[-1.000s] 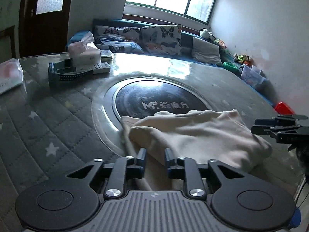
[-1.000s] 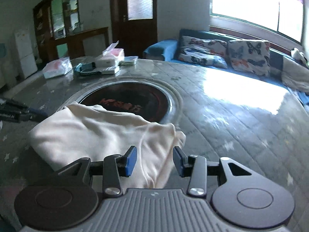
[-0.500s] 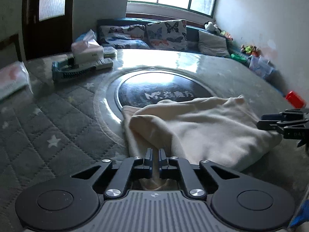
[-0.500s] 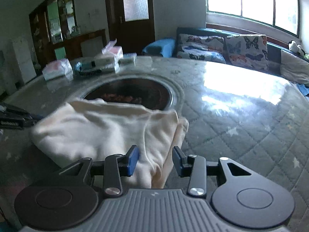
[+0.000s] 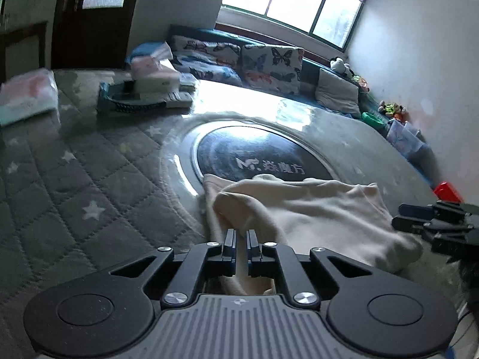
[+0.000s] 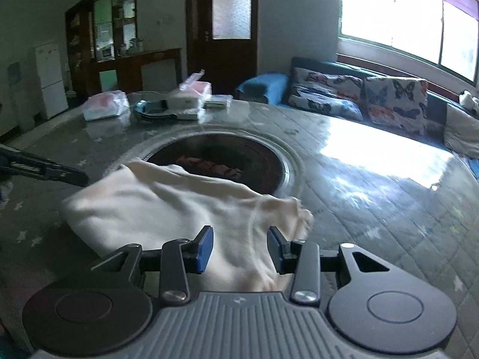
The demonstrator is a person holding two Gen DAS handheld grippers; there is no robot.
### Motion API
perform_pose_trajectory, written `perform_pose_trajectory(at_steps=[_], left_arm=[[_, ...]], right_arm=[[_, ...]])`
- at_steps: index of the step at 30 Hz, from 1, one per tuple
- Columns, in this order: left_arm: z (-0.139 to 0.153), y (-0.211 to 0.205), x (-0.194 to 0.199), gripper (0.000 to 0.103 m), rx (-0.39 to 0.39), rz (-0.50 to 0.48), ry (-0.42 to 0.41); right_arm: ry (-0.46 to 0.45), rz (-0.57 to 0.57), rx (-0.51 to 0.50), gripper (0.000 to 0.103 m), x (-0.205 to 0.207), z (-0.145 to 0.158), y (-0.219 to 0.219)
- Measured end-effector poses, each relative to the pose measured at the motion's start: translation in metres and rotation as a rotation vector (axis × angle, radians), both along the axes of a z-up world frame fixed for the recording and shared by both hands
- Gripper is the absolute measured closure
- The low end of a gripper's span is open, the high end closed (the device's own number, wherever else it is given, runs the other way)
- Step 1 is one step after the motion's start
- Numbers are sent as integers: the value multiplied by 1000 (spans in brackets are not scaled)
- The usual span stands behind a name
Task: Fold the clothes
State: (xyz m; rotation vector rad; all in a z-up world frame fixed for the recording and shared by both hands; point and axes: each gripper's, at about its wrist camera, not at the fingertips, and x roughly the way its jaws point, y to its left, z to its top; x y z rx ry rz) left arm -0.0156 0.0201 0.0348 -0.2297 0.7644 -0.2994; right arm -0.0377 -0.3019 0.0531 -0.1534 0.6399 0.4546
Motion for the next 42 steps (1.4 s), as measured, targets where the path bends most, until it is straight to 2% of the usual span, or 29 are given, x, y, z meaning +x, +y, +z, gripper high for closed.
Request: perform_pose_trajectory(at_steps=[2, 4, 6, 9, 16, 17, 19, 20, 25, 30, 32, 33, 35, 38, 42], left_arm=[[-3, -3, 5, 87, -24, -1, 10], [-6, -4, 9, 73, -40, 10, 20], [-8, -4, 13, 64, -53, 23, 34], [-12, -5, 17, 63, -57, 23, 42], [-19, -4, 23, 72, -104, 1, 37], [-20, -4, 24, 76, -114, -1, 36], [-20, -5, 24, 93, -114, 1, 22], [-18, -5, 22, 98, -100, 6, 8], [-4, -7, 11, 102, 7, 30, -78], [12, -21, -4, 103, 262, -18, -203], [5, -33, -7, 103, 457, -14, -267], [-1, -34, -5, 103, 489, -20, -253], [-10, -28, 1, 103, 450, -17, -184], [-7, -12, 2, 103, 328, 21, -130], [15, -12, -8, 102, 160, -11, -143]], right_arm=[[3, 14, -2, 63, 1, -1, 6], [12, 25, -5, 63, 3, -4, 11], [23, 28, -7, 63, 5, -8, 14], [33, 32, -12, 63, 6, -13, 16], [44, 35, -13, 63, 6, -19, 16], [45, 36, -16, 63, 6, -19, 16], [43, 39, -20, 63, 5, -20, 17], [42, 40, -23, 63, 5, -20, 17], [41, 43, -38, 63, 4, -21, 17], [40, 50, -48, 62, 3, -23, 18], [42, 49, -48, 63, 3, -23, 18], [43, 48, -48, 63, 3, -24, 18], [44, 47, -47, 63, 3, -25, 18], [43, 49, -47, 63, 4, -24, 18], [40, 55, -48, 61, 4, -22, 18]])
